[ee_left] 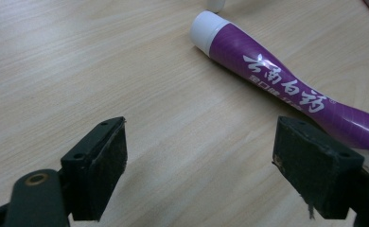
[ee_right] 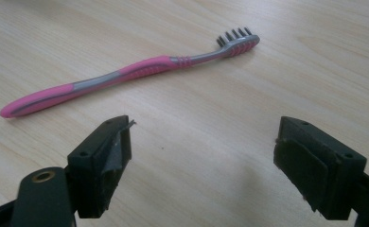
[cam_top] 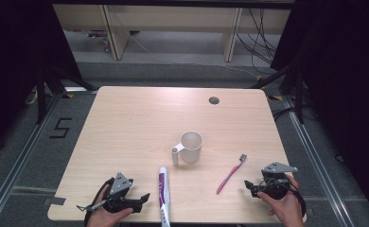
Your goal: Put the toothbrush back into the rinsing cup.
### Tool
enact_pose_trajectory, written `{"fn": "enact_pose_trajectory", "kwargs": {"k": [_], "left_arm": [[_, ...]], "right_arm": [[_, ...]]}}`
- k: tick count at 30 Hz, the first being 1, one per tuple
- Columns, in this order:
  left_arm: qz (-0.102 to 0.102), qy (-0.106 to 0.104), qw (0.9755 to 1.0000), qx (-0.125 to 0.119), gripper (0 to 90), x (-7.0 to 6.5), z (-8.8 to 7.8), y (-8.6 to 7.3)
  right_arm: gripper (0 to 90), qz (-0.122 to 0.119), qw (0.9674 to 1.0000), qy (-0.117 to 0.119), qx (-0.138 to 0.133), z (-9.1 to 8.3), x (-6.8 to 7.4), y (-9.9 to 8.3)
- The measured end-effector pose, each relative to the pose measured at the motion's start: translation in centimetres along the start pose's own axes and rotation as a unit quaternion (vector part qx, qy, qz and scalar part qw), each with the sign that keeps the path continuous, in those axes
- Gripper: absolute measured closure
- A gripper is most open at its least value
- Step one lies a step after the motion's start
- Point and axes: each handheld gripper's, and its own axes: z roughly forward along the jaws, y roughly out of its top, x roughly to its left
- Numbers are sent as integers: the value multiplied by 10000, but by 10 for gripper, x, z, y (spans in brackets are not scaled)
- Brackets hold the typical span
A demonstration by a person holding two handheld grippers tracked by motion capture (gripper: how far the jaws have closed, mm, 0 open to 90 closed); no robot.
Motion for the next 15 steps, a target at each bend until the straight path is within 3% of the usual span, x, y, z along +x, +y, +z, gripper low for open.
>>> {"fn": "enact_pose_trajectory", "kwargs": {"k": [6,8,9,12,15], "left_arm": [[-11,4,10000,24,183,0,0,0],[-17,-37,10000,9,183,0,0,0],[-11,-37,10000,11,183,0,0,0],[-6,-38,10000,13,183,0,0,0],[-2,-4,10000,17,183,0,0,0]], "right_arm": [[225,160,9998,75,39,-1,5,2],[252,23,9999,92,-98,1,5,2],[263,-207,9997,119,-103,-1,4,4],[299,-118,9996,223,-123,-1,7,6],[413,-291,9988,341,-191,-1,8,7]]}}
